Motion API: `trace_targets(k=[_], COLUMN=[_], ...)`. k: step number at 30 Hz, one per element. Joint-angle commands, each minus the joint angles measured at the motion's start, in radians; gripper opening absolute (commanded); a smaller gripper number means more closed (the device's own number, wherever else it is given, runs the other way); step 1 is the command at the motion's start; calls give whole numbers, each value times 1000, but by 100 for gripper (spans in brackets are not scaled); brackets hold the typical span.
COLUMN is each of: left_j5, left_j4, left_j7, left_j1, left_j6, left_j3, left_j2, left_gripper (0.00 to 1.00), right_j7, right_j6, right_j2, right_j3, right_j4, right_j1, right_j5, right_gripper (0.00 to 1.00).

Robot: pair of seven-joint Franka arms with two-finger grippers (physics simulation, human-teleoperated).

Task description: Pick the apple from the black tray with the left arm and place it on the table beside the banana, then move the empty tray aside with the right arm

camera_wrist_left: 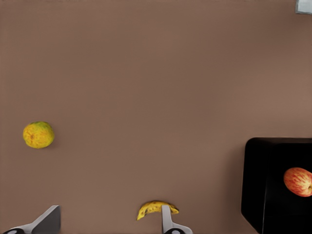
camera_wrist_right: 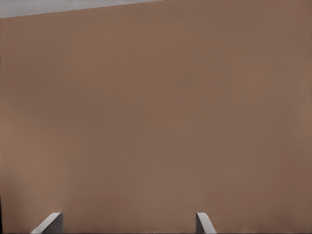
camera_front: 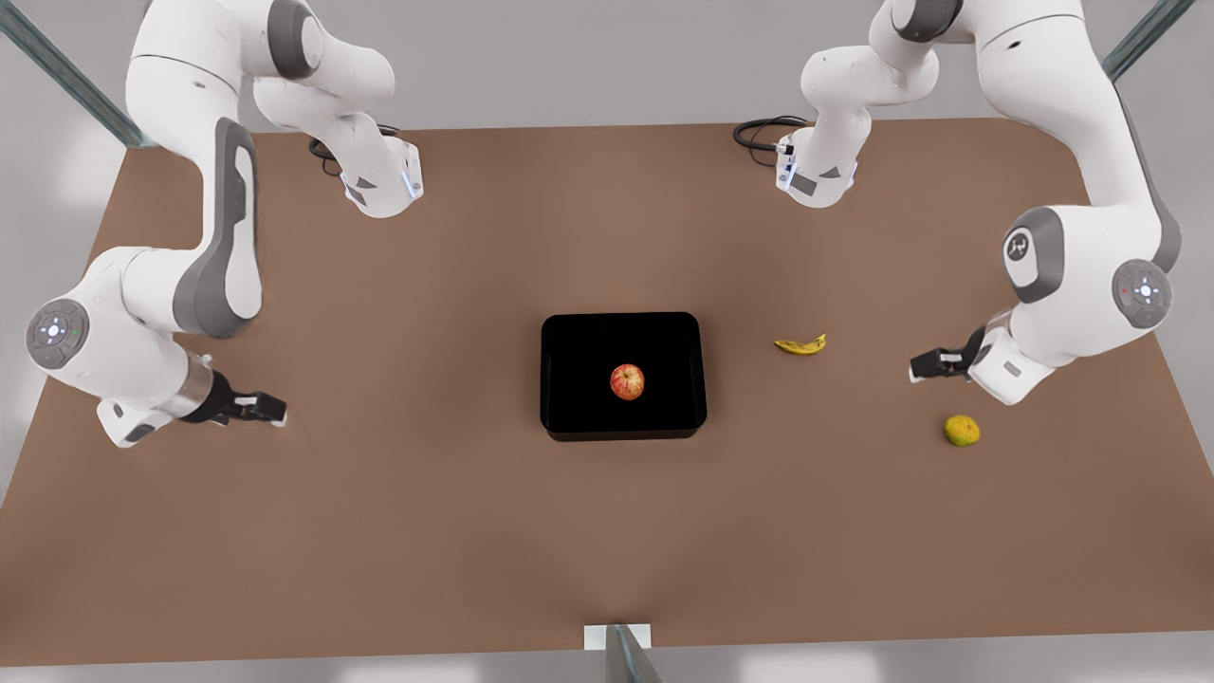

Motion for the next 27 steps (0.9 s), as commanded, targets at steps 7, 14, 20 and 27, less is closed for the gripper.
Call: trace_targets(k=[7, 14, 20, 27], left_j5=[93, 215, 204, 245], left_j4=[99, 231, 231, 240], left_j7=[-124, -980, -1195, -1385], left_j1=[-178, -635, -748, -791], left_j6=[122, 101, 116, 418], left_j3=[-13, -13, -13, 7], left_j2=[130, 219, 282, 469], left_gripper=[100, 100, 100, 100], right_j7=[-123, -120, -120, -120], right_j6=[-24, 13, -5, -5], right_j2=[25, 121, 100, 100], right_j3=[-8, 0, -3, -2], right_j4=[0, 30, 32, 32], right_j1=[-22, -8, -10, -10], right_j5=[11, 15, 14, 12], right_gripper=[100, 100, 100, 100])
